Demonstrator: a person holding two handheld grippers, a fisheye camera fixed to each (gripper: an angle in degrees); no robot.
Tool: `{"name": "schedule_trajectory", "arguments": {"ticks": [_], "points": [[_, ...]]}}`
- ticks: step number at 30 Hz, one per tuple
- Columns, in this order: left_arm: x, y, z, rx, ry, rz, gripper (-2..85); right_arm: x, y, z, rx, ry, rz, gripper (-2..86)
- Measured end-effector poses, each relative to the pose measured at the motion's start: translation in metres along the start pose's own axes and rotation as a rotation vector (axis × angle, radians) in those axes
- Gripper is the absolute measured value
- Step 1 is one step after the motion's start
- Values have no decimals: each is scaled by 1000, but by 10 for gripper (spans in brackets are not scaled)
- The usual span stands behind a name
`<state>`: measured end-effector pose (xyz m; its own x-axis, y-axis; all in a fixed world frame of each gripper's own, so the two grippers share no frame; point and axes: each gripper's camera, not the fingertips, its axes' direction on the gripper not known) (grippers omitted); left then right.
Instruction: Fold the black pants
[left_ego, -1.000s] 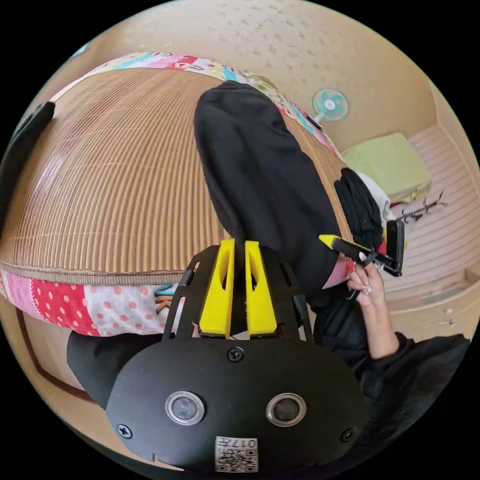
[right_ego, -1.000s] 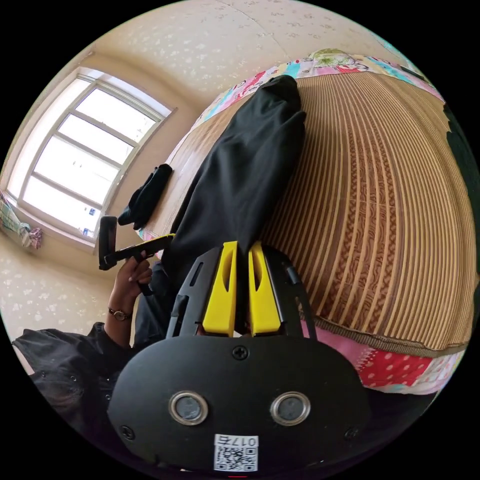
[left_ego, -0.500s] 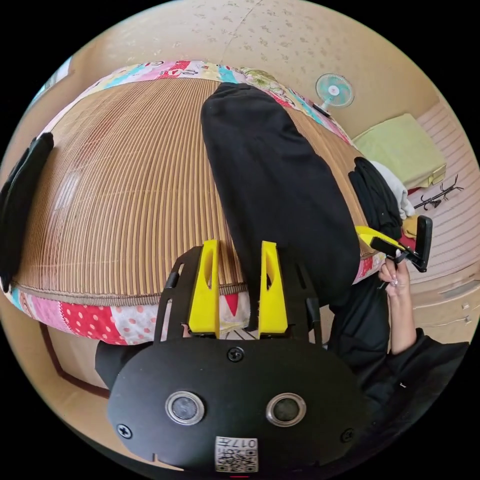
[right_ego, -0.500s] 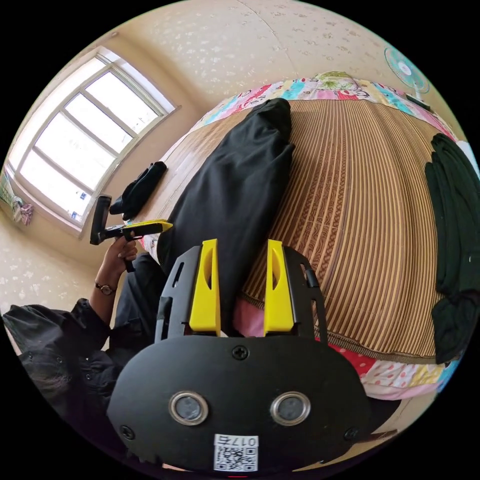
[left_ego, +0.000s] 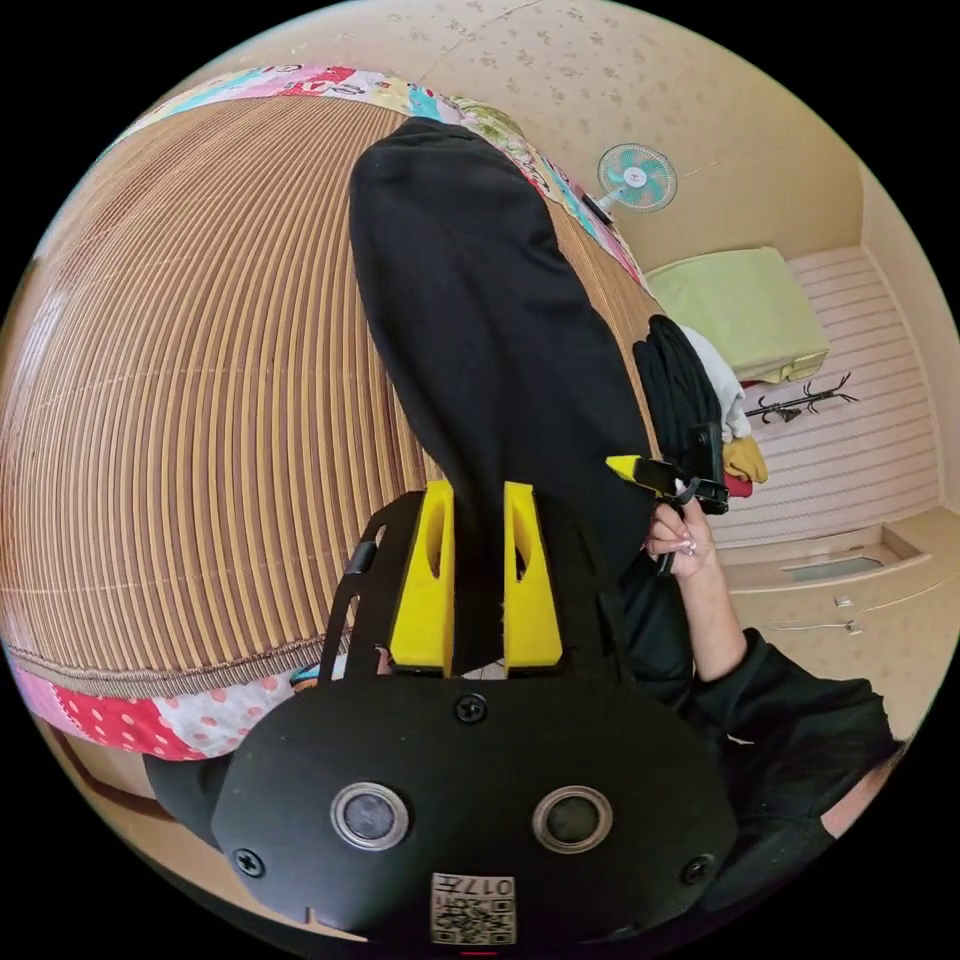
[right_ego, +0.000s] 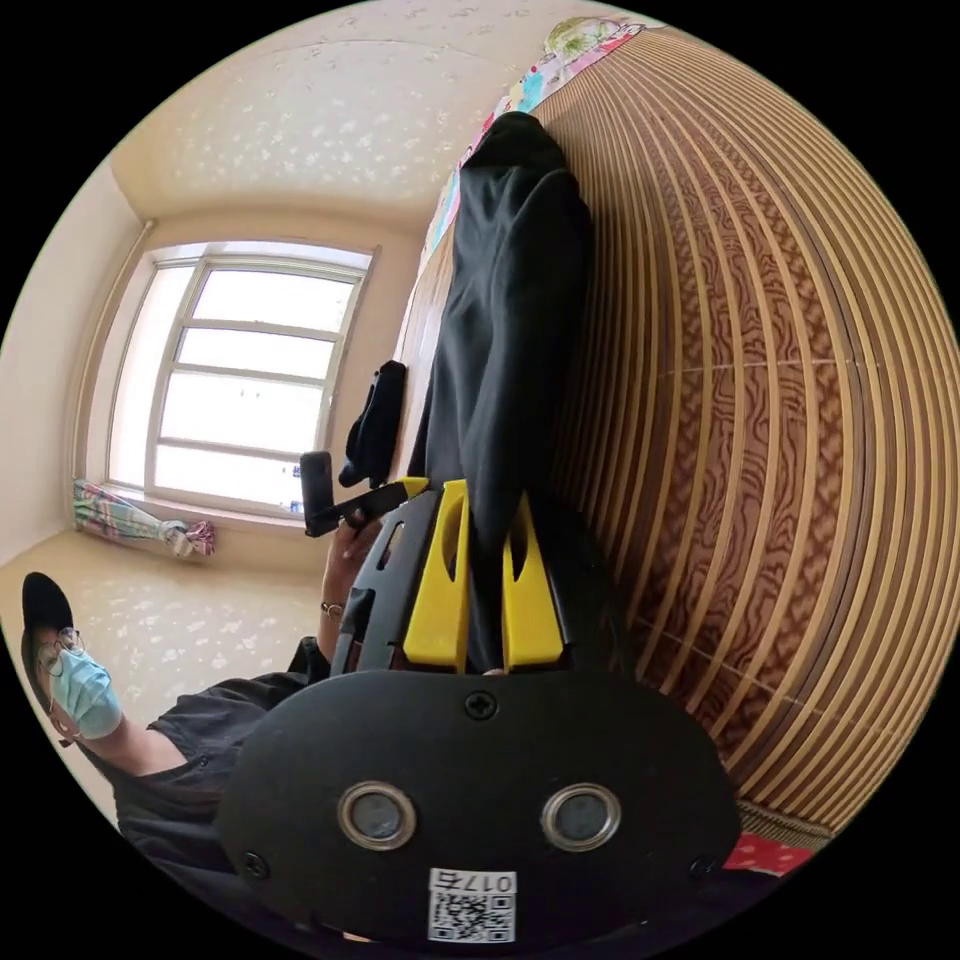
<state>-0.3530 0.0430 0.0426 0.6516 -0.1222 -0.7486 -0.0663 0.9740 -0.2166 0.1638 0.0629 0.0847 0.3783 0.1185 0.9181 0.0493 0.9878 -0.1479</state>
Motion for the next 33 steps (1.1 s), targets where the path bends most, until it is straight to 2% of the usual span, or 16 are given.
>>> {"name": "schedule_trajectory", "arguments": {"ticks": [2,6,8,12,14,16,21,23,26,29,33], "points": [[-9,15,-25,60,212,32,32,-29,14,-20,4,-65,-100,9],[18,49,-84,207,408,183,21,-107,45,-67,57,-162,-343,-1],[49,68,-134,330,518,301,19,-179,62,-108,109,-190,-543,-3],[119,87,-219,504,596,539,20,-304,89,-163,172,-175,-862,-3],[173,97,-271,605,553,677,22,-373,104,-192,226,-143,-972,-3],[205,97,-300,644,518,710,23,-412,112,-206,265,-79,-1050,-4],[247,69,-330,641,339,657,23,-437,79,-209,251,101,-934,-5],[244,37,-317,608,254,603,21,-421,52,-201,255,167,-871,-5],[228,-27,-293,562,225,495,20,-399,-8,-191,280,238,-758,-5],[227,-89,-278,579,131,479,23,-382,-71,-183,277,309,-622,-5],[223,-132,-246,554,14,470,31,-339,-105,-146,291,489,-565,-5]]}}
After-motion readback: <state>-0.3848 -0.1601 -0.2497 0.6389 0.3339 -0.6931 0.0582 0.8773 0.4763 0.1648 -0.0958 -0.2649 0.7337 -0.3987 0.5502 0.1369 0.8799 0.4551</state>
